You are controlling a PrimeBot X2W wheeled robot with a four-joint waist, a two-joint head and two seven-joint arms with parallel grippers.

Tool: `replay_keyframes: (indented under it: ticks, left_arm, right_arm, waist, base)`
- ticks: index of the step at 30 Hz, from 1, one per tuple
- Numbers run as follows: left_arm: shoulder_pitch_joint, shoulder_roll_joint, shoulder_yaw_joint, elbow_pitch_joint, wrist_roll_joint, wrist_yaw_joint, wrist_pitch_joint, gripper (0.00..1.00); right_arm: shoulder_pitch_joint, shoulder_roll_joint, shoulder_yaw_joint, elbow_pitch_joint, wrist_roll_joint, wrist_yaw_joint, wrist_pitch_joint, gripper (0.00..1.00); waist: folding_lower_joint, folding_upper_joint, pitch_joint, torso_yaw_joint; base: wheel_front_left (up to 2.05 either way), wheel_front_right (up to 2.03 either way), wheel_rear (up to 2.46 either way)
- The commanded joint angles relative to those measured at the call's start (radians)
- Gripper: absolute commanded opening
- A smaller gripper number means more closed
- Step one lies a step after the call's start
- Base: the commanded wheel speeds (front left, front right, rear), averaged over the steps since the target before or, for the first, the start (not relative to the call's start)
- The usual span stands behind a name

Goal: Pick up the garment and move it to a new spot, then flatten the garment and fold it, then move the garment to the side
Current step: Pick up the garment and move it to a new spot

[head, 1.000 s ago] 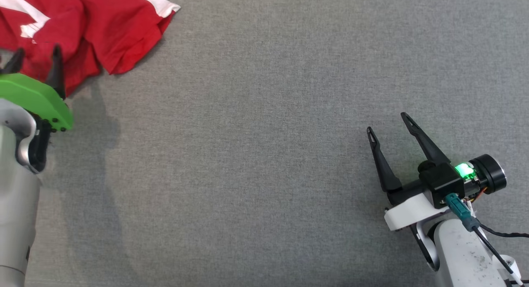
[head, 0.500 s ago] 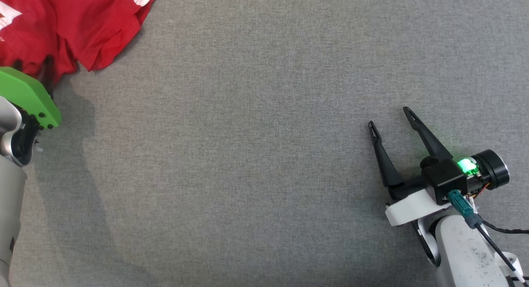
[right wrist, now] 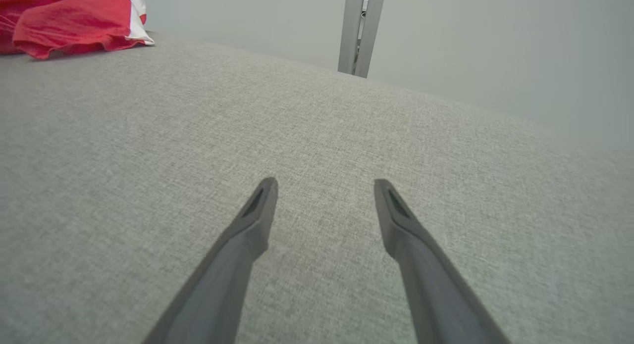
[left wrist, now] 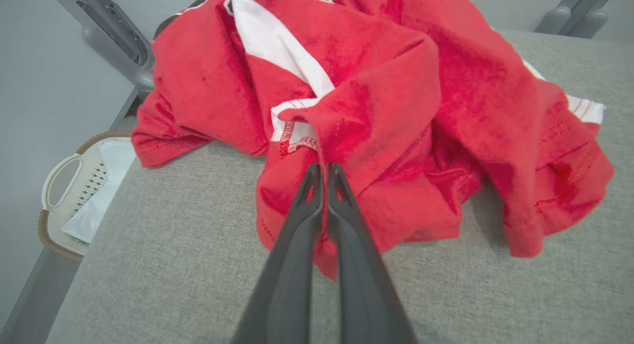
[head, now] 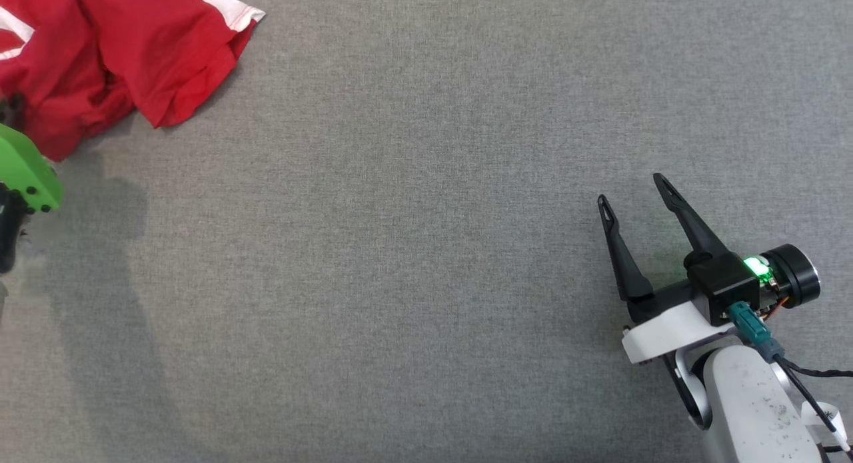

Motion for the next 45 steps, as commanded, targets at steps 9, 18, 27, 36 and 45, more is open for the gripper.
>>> replay_keyframes:
  ticks: [9, 18, 27, 36, 45]
  left_arm:
    - [-0.047, 0.089, -0.047, -0.044, 0.075, -0.001, -0.057, 0.00]
    - [-0.086, 0.118, -0.152, -0.196, 0.119, -0.002, -0.030, 0.00]
    - [-0.132, 0.065, -0.305, -0.404, 0.105, -0.002, -0.029, 0.00]
    - [-0.181, 0.002, -0.428, -0.585, 0.064, -0.002, -0.071, 0.00]
    - [-0.045, -0.008, -0.456, -0.549, -0.001, 0.002, -0.127, 0.00]
  right_arm:
    - [0.034, -0.004, 0.008, 0.035, 0.070, -0.001, -0.005, 1.00]
    - [0.091, -0.004, -0.010, 0.056, 0.124, -0.001, -0.005, 1.00]
    - [0.143, -0.004, -0.059, 0.066, 0.150, -0.001, -0.005, 1.00]
    - [0.173, -0.004, -0.088, 0.066, 0.158, -0.001, -0.005, 1.00]
    - [0.161, -0.004, -0.094, 0.056, 0.160, -0.001, -0.005, 1.00]
  waist:
    - [0.0000, 0.0000, -0.188, -0.025]
    - [0.0000, 0.0000, -0.327, -0.082]
    - [0.0000, 0.0000, -0.420, -0.141]
    - [0.0000, 0.0000, -0.450, -0.187]
    - [0.0000, 0.0000, -0.409, -0.212]
  base:
    - [0.00, 0.00, 0.00]
    - [0.00, 0.00, 0.00]
    - [0.00, 0.00, 0.00]
    - [0.00, 0.00, 0.00]
    - [0.00, 0.00, 0.00]
